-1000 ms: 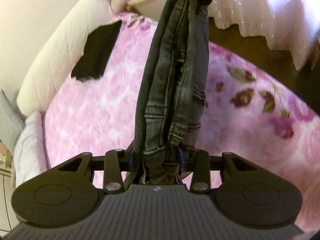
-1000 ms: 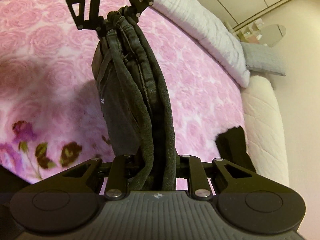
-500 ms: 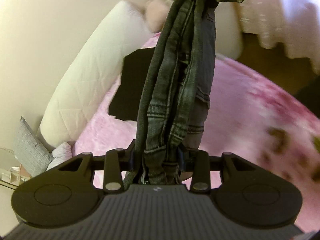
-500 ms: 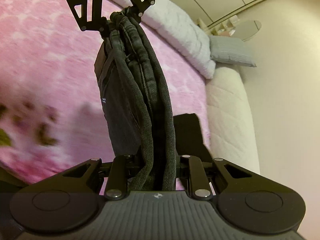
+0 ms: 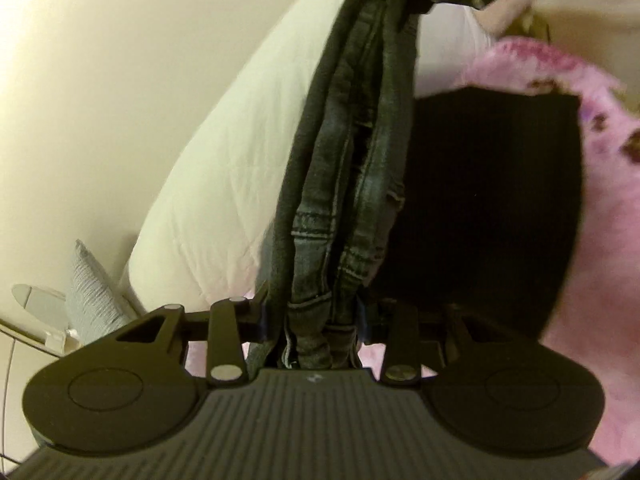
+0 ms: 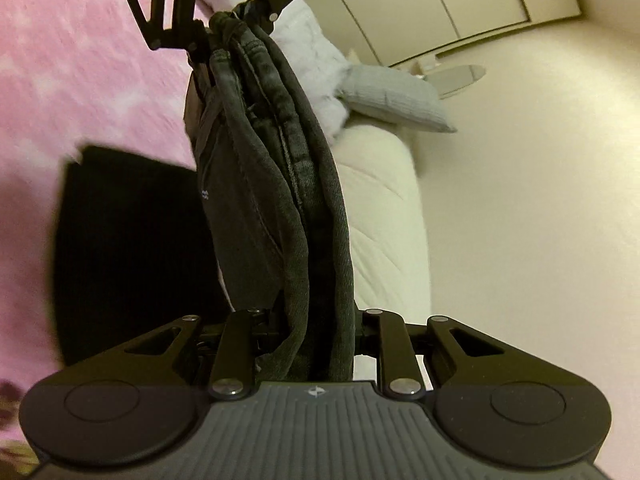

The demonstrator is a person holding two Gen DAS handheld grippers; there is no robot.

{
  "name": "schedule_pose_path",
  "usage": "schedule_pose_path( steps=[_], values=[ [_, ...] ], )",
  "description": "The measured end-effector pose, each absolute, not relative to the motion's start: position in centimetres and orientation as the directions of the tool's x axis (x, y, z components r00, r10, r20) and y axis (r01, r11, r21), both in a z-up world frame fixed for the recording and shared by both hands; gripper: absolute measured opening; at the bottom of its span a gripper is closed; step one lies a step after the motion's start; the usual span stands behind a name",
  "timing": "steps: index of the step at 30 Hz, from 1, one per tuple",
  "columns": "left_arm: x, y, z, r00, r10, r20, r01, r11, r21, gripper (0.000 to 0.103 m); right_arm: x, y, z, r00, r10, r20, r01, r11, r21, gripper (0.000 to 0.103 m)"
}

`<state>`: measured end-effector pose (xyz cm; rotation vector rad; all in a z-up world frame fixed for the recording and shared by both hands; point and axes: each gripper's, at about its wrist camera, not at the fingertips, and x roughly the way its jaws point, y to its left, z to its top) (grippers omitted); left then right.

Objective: Fold clothes
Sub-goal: 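Lift the jeans bundle with both grippers and carry it toward the pillows, then lower the jeans bundle onto the bed and open both grippers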

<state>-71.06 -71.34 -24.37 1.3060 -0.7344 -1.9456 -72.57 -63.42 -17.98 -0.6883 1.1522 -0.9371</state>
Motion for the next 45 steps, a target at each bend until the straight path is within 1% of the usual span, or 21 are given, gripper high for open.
schedule_pose_path(
  steps=[2, 4, 6, 7, 9, 11, 13, 18, 20, 23, 26, 28, 30, 31, 33, 37, 38, 39, 40, 42, 45],
  values=[
    [-72.1, -71.1, -30.0, -0.25, -0.755, -0.606, 0.177, -0.651, 0.738, 0.037, -73.9, -64.8, -22.1, 0.112, -0.882, -0.457, 0.252, 0.47, -0.846, 0.024],
    [-72.4, -70.3, -35.6, -0.209, -0.712, -0.67, 0.14, -0.7, 0.7, 0.041, -74.8, -65.5, -27.4, 0.089, -0.842, -0.532, 0.254, 0.535, -0.805, 0.024],
    [-71.7, -68.8, -38.7, -0.209, -0.734, -0.646, 0.149, -0.677, 0.721, 0.041, -75.2, -65.0, -32.1, 0.085, -0.791, -0.607, 0.226, 0.608, -0.761, 0.028],
    [-71.2, -68.0, -39.1, -0.22, -0.758, -0.614, 0.16, -0.649, 0.744, 0.041, -75.3, -64.2, -33.6, 0.087, -0.789, -0.608, 0.206, 0.611, -0.764, 0.036],
    [-69.9, -66.7, -39.1, -0.252, -0.78, -0.573, 0.155, -0.617, 0.771, 0.045, -75.7, -62.5, -35.6, 0.089, -0.81, -0.58, 0.181, 0.586, -0.79, 0.043],
    [-68.7, -66.1, -38.5, -0.274, -0.772, -0.573, 0.148, -0.623, 0.768, 0.046, -76.4, -61.5, -35.7, 0.074, -0.826, -0.559, 0.205, 0.561, -0.802, 0.047],
    [-67.9, -65.8, -38.1, -0.286, -0.76, -0.583, 0.141, -0.635, 0.759, 0.044, -76.8, -60.8, -35.2, 0.065, -0.83, -0.555, 0.235, 0.553, -0.799, 0.046],
    [-66.3, -65.1, -36.7, -0.297, -0.759, -0.579, 0.173, -0.639, 0.749, 0.039, -76.7, -60.6, -34.2, 0.052, -0.814, -0.579, 0.315, 0.563, -0.764, 0.028],
    [-65.4, -64.1, -36.0, -0.3, -0.772, -0.561, 0.184, -0.624, 0.76, 0.038, -76.5, -60.5, -33.0, 0.052, -0.818, -0.572, 0.352, 0.552, -0.756, 0.027],
    [-64.3, -63.2, -37.4, -0.287, -0.758, -0.586, 0.162, -0.641, 0.75, 0.038, -76.2, -59.1, -32.2, 0.067, -0.823, -0.564, 0.366, 0.546, -0.754, 0.027],
    [-63.4, -62.1, -38.2, -0.277, -0.761, -0.587, 0.14, -0.636, 0.759, 0.039, -75.9, -58.1, -34.7, 0.054, -0.807, -0.588, 0.29, 0.576, -0.764, 0.032],
    [-62.3, -61.2, -37.4, -0.277, -0.761, -0.587, 0.164, -0.64, 0.751, 0.043, -75.8, -57.7, -35.8, 0.033, -0.804, -0.593, 0.25, 0.581, -0.774, 0.036],
    [-61.1, -60.3, -36.6, -0.277, -0.754, -0.596, 0.167, -0.648, 0.743, 0.045, -76.0, -57.1, -35.2, 0.03, -0.804, -0.594, 0.265, 0.58, -0.77, 0.04],
    [-60.4, -59.7, -36.1, -0.274, -0.751, -0.601, 0.176, -0.654, 0.736, 0.045, -76.1, -56.8, -34.8, 0.027, -0.802, -0.597, 0.277, 0.58, -0.766, 0.047],
    [-59.3, -59.0, -34.8, -0.264, -0.745, -0.613, 0.234, -0.666, 0.708, 0.045, -76.5, -55.9, -34.1, 0.019, -0.799, -0.601, 0.299, 0.578, -0.759, 0.05],
    [-57.0, -57.3, -32.4, -0.26, -0.735, -0.626, 0.353, -0.676, 0.647, 0.044, -77.1, -53.9, -32.5, 0.018, -0.788, -0.616, 0.366, 0.578, -0.729, 0.046],
    [-56.7, -57.2, -32.2, -0.265, -0.723, -0.638, 0.366, -0.687, 0.628, 0.044, -76.9, -54.2, -32.1, 0.02, -0.784, -0.621, 0.387, 0.579, -0.718, 0.044],
    [-56.2, -57.0, -32.4, -0.263, -0.704, -0.66, 0.367, -0.706, 0.606, 0.044, -76.8, -54.6, -31.9, 0.022, -0.771, -0.636, 0.413, 0.586, -0.697, 0.036],
    [-55.6, -57.4, -32.9, -0.261, -0.686, -0.679, 0.361, -0.722, 0.591, 0.046, -76.7, -54.9, -31.8, 0.023, -0.759, -0.651, 0.437, 0.593, -0.676, 0.032],
    [-55.2, -57.9, -33.5, -0.263, -0.662, -0.702, 0.335, -0.745, 0.577, 0.054, -76.8, -55.2, -32.3, 0.018, -0.736, -0.677, 0.471, 0.604, -0.643, 0.034],
    [-55.3, -57.8, -32.5, -0.247, -0.646, -0.722, 0.351, -0.754, 0.555, 0.056, -77.4, -55.0, -33.1, 0.013, -0.725, -0.689, 0.48, 0.609, -0.631, 0.034]
  ],
)
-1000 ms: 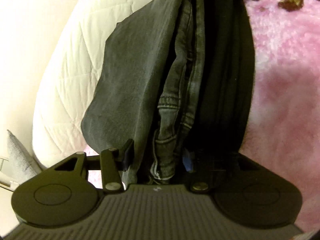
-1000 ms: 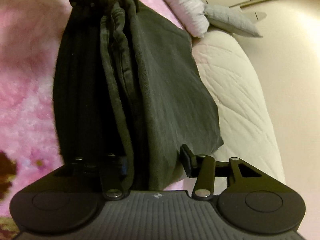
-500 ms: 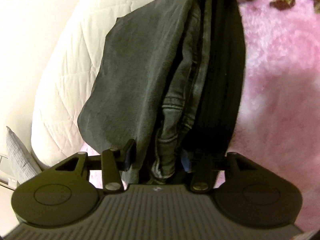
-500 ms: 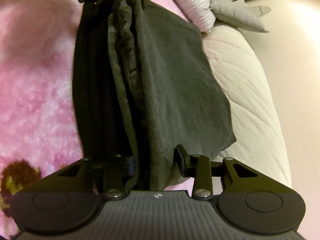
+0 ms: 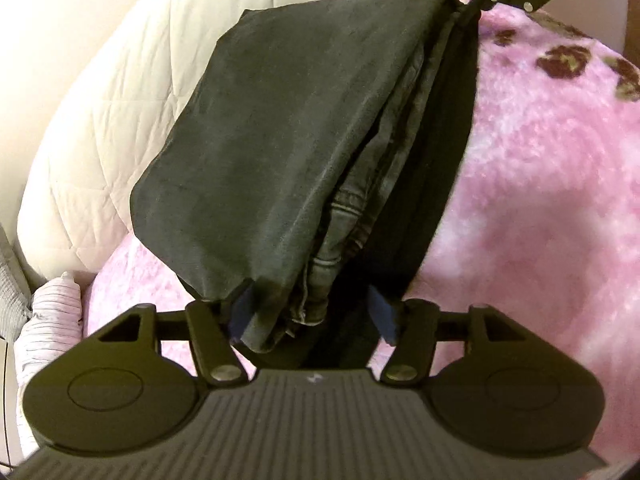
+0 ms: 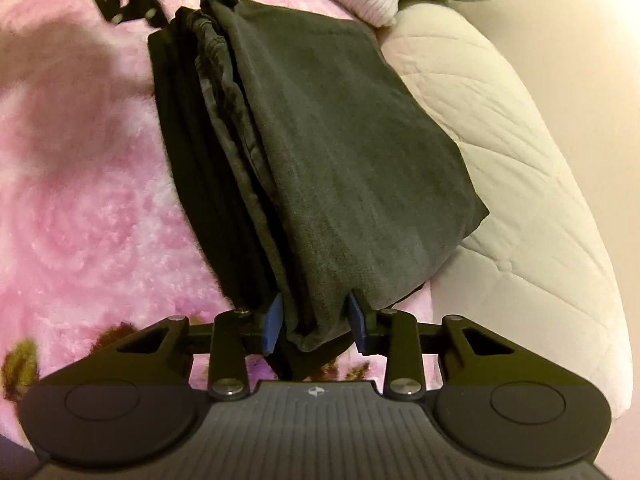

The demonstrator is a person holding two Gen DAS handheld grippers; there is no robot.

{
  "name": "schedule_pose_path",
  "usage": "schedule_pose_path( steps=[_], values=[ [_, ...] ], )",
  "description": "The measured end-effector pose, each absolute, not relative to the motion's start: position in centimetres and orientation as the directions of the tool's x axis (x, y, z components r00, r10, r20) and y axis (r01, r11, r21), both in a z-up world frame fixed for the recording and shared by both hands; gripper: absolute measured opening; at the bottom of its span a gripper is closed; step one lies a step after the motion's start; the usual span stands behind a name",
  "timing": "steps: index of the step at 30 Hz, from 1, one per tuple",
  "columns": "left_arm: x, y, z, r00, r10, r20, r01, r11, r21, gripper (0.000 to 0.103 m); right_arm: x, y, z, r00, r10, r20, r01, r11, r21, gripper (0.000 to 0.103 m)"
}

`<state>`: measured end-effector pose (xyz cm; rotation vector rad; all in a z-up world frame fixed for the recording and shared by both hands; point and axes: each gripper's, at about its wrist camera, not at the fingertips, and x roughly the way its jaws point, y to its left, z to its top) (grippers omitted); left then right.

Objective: Fold clothes

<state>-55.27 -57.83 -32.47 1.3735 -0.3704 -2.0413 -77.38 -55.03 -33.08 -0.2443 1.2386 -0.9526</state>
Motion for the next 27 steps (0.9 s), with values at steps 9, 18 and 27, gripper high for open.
schedule_pose_path(
  steps=[9, 18, 27],
  values=[
    [-54.6, -57.9, -27.8, -0.159, -0.59, -0.792, 0.799, -0.548, 0.247, 0.068, -79.1, -53.8, -27.1, 0.058, -0.635, -0.771, 0.808, 0.483, -0.337, 0.061],
    [-53.7, -56.4, -27.9, -0.159, -0.573, -0.804, 0.96, -0.28, 0.01, 0.102, -78.6, -53.3, -26.9, 0.127, -0.549, -0.826, 0.983, 0.183, 0.029, 0.089],
    [-51.8, -55.3, -26.2, -0.18, -0.522, -0.834, 0.978, -0.189, -0.093, 0.102, -77.8, -51.7, -25.8, 0.117, -0.527, -0.842, 0.983, -0.056, 0.172, 0.089]
  ],
)
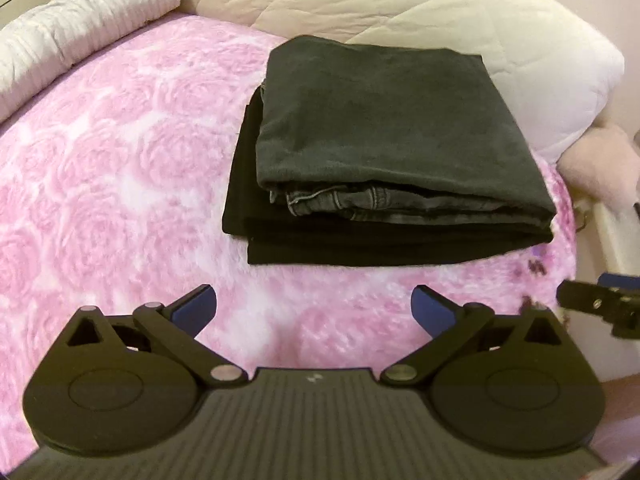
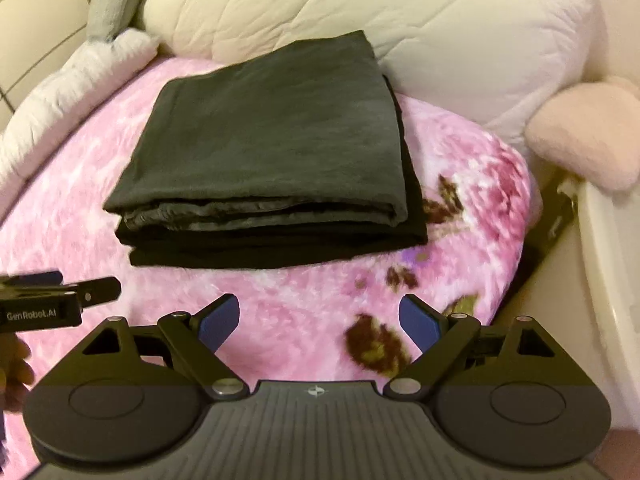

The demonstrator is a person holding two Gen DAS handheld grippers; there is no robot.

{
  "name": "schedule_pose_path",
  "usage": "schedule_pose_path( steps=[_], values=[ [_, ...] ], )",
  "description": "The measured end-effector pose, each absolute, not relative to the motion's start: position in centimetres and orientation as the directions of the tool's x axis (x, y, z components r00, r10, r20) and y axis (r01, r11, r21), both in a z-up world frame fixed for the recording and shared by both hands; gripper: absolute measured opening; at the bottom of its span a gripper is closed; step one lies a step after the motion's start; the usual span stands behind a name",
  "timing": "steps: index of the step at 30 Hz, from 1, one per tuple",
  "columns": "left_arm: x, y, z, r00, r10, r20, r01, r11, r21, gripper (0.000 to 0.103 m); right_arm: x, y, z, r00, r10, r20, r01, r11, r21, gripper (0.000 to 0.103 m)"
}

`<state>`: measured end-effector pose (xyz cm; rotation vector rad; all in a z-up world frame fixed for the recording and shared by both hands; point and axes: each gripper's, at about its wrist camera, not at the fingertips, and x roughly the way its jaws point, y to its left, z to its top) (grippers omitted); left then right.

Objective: Fold clothes

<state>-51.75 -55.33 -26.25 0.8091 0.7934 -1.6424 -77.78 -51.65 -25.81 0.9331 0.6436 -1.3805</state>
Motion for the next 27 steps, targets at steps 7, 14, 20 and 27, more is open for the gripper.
schedule_pose_path(
  steps=[7, 14, 20, 27],
  values=[
    [-52.2, -54.7, -24.5, -0.15, -0.548, -0.823, 0.985, -0.156, -0.076, 0.102, -77.1, -50.7, -24.5, 0.112, -0.539, -0.835, 0.982, -0.067, 0.175, 0.089],
    [-52.3, -54.1, -23.4, -0.13, -0.537, -0.834, 0.988, -0.138, -0.065, 0.102, -77.0, -50.7, -23.5, 0.097, -0.528, -0.843, 0.983, -0.079, 0.163, 0.089],
    [-52.2, -53.2, -22.0, -0.126, -0.544, -0.829, 0.989, -0.132, -0.064, 0.102, -76.4, -50.2, -22.0, 0.08, -0.533, -0.843, 0.986, -0.08, 0.144, 0.089],
    [-52.1, -51.8, -20.5, -0.138, -0.55, -0.824, 0.988, -0.136, -0.075, 0.102, -75.9, -48.8, -20.1, 0.073, -0.539, -0.839, 0.985, -0.09, 0.144, 0.089]
  ],
)
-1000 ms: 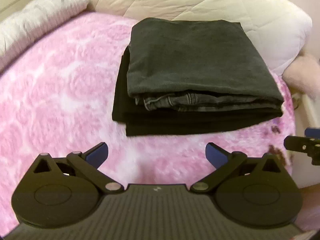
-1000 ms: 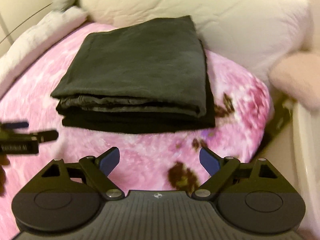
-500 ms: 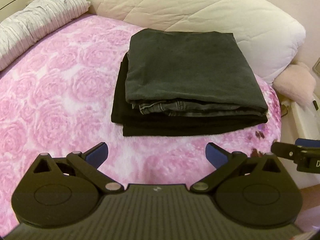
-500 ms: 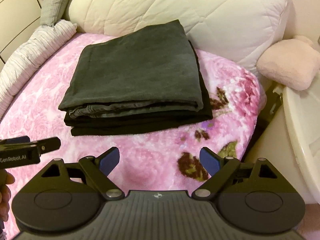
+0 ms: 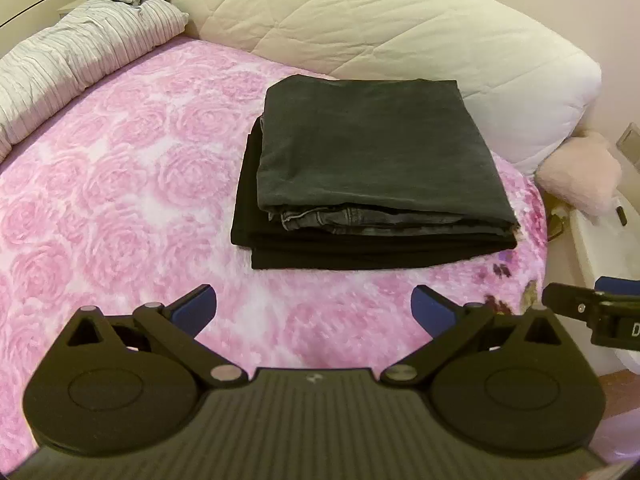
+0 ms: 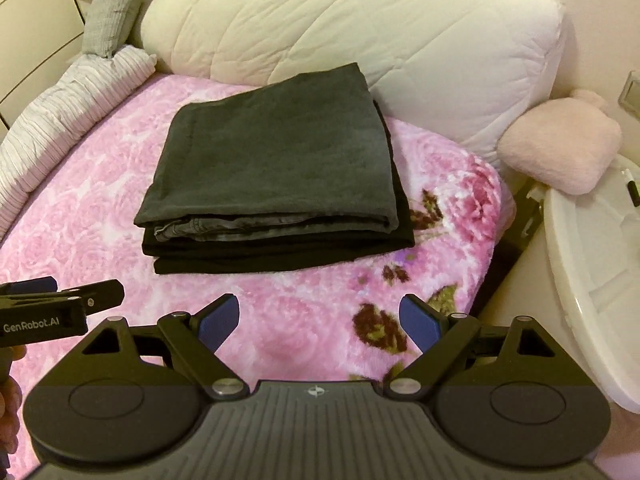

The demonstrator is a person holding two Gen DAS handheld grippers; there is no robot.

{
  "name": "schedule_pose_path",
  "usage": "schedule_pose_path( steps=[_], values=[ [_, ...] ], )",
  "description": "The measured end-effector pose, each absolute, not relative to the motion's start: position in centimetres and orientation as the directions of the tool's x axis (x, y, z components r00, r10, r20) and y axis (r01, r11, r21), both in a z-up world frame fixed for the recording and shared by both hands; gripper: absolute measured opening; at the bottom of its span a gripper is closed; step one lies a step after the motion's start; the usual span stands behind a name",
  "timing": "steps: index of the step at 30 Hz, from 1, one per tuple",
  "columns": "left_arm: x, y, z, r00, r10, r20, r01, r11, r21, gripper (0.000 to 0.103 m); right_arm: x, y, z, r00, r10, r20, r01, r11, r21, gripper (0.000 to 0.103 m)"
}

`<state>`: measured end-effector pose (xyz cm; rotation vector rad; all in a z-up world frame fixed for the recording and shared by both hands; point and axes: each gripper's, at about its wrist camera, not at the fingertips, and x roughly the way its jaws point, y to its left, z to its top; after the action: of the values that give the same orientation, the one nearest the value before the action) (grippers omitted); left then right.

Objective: Fold clothes

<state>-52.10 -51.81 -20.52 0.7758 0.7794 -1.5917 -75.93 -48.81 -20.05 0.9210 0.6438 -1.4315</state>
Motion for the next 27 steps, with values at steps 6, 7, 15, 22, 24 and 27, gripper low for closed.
schedule_pose_path(
  steps=[6, 7, 15, 22, 24, 27],
  values=[
    [-52.1, -50.6, -19.3, -0.144, -0.559, -0.816, 0.987, -0.136, -0.082, 0.102, -75.8, -47.4, -18.5, 0.074, -0.552, -0.831, 0.983, -0.103, 0.155, 0.089],
    [-52.0, -50.4, -19.1, -0.145, -0.561, -0.815, 0.987, -0.135, -0.083, 0.102, -75.7, -47.1, -18.3, 0.076, -0.553, -0.829, 0.982, -0.102, 0.158, 0.089],
    [-51.9, -48.3, -16.1, -0.146, -0.586, -0.797, 0.988, -0.127, -0.088, 0.102, -75.5, -45.1, -16.3, 0.07, -0.564, -0.823, 0.983, -0.099, 0.152, 0.089],
    [-51.1, -45.0, -13.0, -0.148, -0.621, -0.77, 0.987, -0.139, -0.078, 0.102, -75.3, -42.5, -13.6, 0.054, -0.587, -0.808, 0.984, -0.104, 0.141, 0.089],
    [-50.9, -44.1, -12.2, -0.143, -0.631, -0.763, 0.988, -0.135, -0.073, 0.102, -75.0, -41.5, -12.7, 0.049, -0.595, -0.802, 0.985, -0.105, 0.138, 0.089],
    [-50.7, -42.6, -11.2, -0.135, -0.643, -0.754, 0.989, -0.137, -0.06, 0.102, -74.6, -40.0, -11.4, 0.044, -0.61, -0.791, 0.985, -0.107, 0.137, 0.089]
  ],
)
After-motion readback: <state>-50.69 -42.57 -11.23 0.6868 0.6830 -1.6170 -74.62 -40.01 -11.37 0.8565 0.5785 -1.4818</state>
